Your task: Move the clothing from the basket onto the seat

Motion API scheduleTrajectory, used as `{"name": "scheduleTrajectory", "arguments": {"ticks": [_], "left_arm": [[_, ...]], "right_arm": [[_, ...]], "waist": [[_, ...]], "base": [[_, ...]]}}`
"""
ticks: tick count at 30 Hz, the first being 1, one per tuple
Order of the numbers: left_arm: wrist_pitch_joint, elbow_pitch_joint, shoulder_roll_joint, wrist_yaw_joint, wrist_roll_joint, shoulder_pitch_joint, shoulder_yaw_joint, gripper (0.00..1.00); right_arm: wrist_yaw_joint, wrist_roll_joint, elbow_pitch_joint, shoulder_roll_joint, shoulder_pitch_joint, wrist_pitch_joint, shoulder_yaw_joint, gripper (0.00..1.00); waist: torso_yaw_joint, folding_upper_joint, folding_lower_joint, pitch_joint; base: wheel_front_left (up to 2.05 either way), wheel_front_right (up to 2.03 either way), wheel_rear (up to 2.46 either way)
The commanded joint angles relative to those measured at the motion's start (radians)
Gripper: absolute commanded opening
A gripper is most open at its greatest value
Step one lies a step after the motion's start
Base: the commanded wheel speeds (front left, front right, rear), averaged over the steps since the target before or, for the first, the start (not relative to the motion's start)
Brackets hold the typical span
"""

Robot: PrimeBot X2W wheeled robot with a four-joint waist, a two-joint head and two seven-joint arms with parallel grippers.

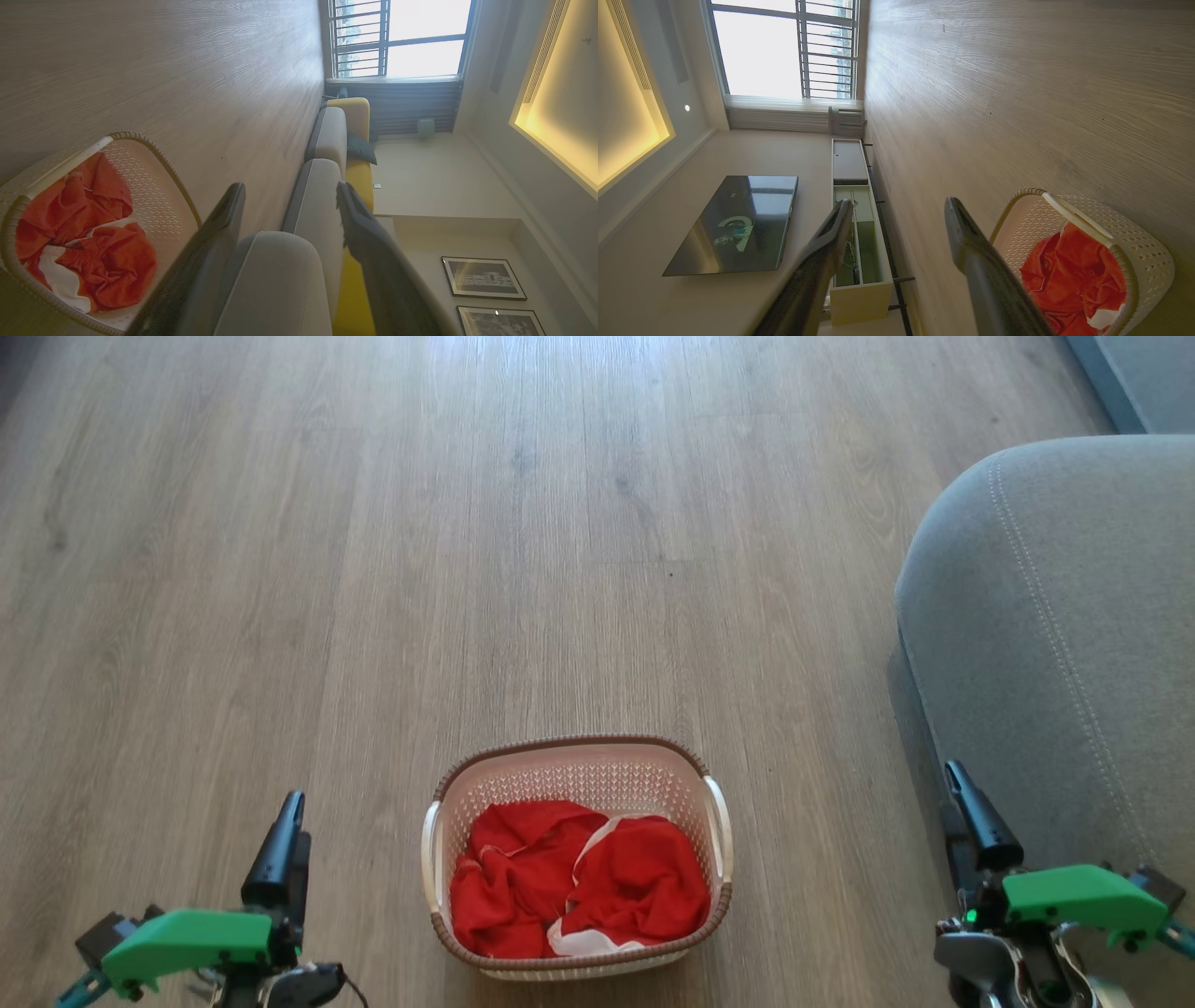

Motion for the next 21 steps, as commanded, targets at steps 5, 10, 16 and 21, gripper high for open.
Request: {"name": "scheduleTrajectory", "arguments": {"ticks": [5, 10, 16, 21], "left_arm": [[-0.022, -0.027, 0.025, -0.002, 0.072, -0.069, -0.003, 1.00], [-0.037, -0.027, 0.032, -0.003, 0.151, -0.081, -0.009, 1.00], [-0.054, -0.025, 0.040, -0.003, 0.255, -0.094, -0.017, 1.00], [-0.069, -0.018, 0.047, -0.004, 0.340, -0.102, -0.022, 1.00]], "right_arm": [[0.000, -0.071, -0.020, -0.027, -0.076, -0.021, 0.017, 1.00], [0.000, -0.148, -0.011, -0.031, -0.096, -0.036, 0.033, 1.00], [0.000, -0.242, 0.008, -0.037, -0.120, -0.053, 0.056, 1.00], [0.000, -0.319, 0.028, -0.040, -0.141, -0.068, 0.071, 1.00]], "waist": [[0.000, 0.0000, 0.0000, 0.002], [0.000, 0.0000, 0.0000, 0.003], [-0.002, 0.0000, 0.0000, 0.005], [-0.004, 0.0000, 0.0000, 0.008]], "base": [[0.00, 0.00, 0.00], [0.00, 0.00, 0.00], [0.00, 0.00, 0.00], [0.00, 0.00, 0.00]]}}
